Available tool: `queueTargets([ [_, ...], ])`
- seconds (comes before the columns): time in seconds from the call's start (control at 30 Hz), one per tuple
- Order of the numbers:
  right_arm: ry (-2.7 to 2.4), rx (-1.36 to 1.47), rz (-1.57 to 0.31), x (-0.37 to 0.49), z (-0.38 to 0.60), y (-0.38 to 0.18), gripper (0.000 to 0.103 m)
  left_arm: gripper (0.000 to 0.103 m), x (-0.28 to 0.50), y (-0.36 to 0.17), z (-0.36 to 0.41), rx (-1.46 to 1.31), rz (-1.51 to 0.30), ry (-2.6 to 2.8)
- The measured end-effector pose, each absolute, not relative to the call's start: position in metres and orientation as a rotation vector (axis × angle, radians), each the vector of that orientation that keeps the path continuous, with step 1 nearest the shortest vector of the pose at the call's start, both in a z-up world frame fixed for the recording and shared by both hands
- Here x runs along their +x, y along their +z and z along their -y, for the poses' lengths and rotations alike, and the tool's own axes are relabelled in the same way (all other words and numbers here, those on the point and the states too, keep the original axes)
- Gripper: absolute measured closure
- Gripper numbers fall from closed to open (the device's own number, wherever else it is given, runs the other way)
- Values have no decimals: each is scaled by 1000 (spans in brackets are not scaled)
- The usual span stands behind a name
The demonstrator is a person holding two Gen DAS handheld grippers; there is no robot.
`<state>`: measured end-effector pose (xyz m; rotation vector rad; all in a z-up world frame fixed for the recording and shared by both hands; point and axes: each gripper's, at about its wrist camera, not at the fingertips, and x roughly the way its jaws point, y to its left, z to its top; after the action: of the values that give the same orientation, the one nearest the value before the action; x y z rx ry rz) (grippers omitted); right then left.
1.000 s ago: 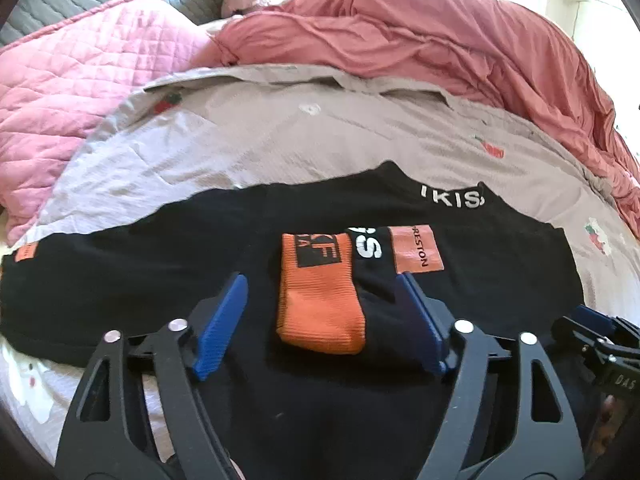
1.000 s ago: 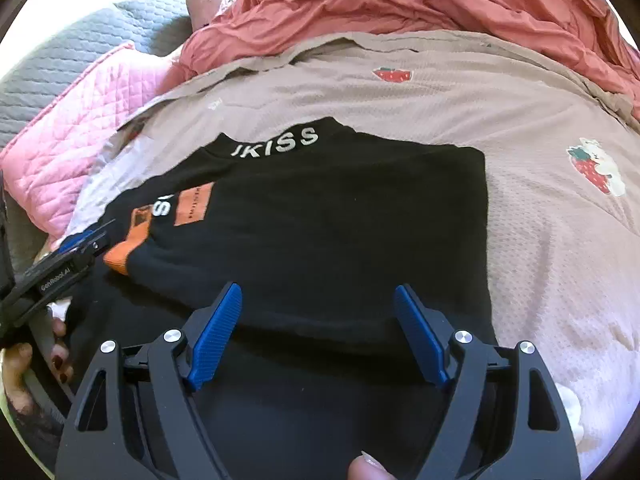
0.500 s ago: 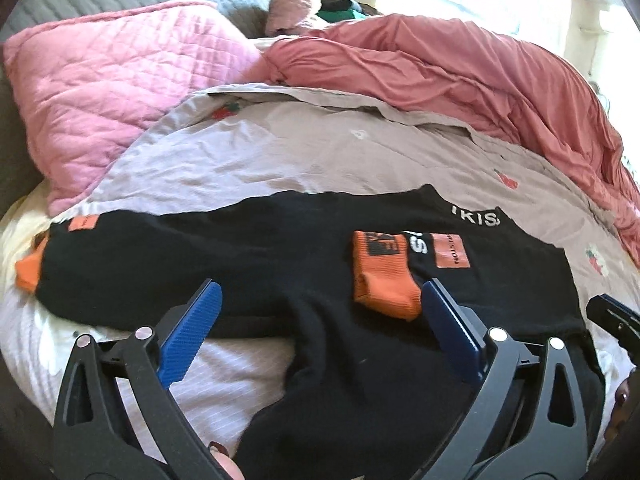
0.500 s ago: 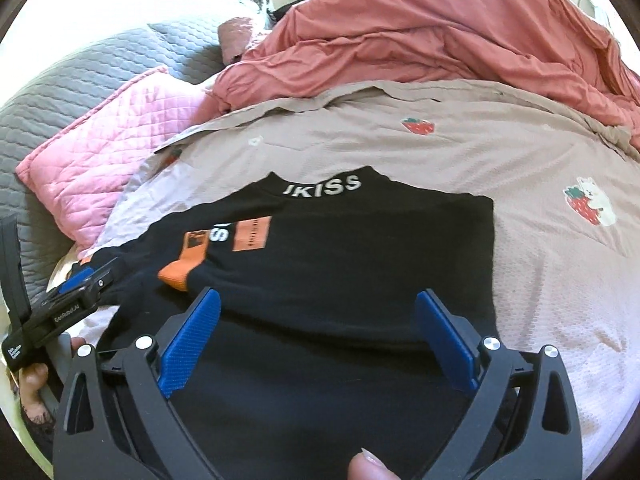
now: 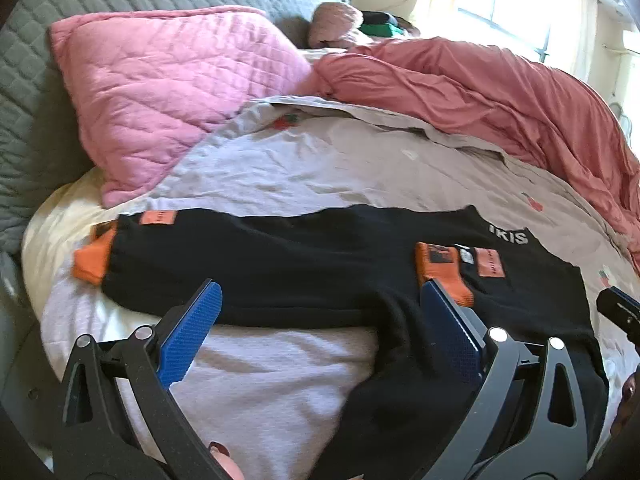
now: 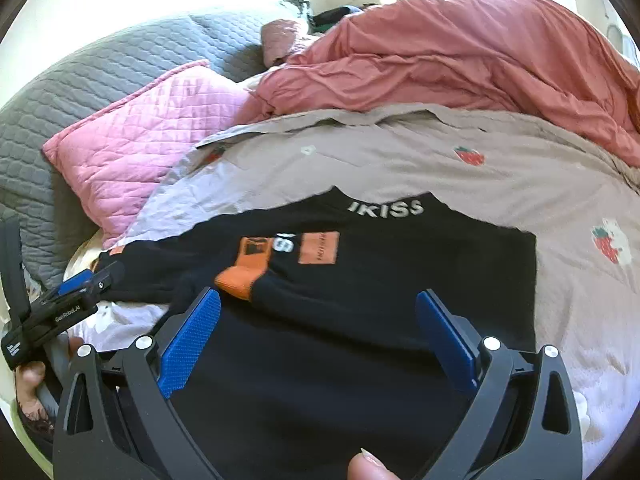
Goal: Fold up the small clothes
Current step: 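Move the left gripper to the other sleeve's orange cuff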
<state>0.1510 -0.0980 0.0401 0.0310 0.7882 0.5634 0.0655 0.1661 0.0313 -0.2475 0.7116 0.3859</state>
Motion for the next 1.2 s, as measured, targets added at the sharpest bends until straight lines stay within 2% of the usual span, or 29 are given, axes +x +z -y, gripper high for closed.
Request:
queueTargets([
  [0.5,720,-70,-760,133,7,44,5,10,20,27,-265,-418,-695,570],
  [1.0,841,-153,-789,114,-71,27,5,10,-9,4,-324,-615,-673,660],
  [1.03,849,-159,-796,112,-76,24,5,11,-11,0,-330,-647,-667,664],
  [1.1,857,-168,-802,110,-82,20,5,20,-14,-7,-338,-689,-651,665],
  [1.17,855,-182,-800,107,-87,16,5,40,-15,-14,-344,-721,-634,669],
  [1.2,854,-189,-796,106,-89,14,5,43,-14,-17,-346,-732,-631,671],
])
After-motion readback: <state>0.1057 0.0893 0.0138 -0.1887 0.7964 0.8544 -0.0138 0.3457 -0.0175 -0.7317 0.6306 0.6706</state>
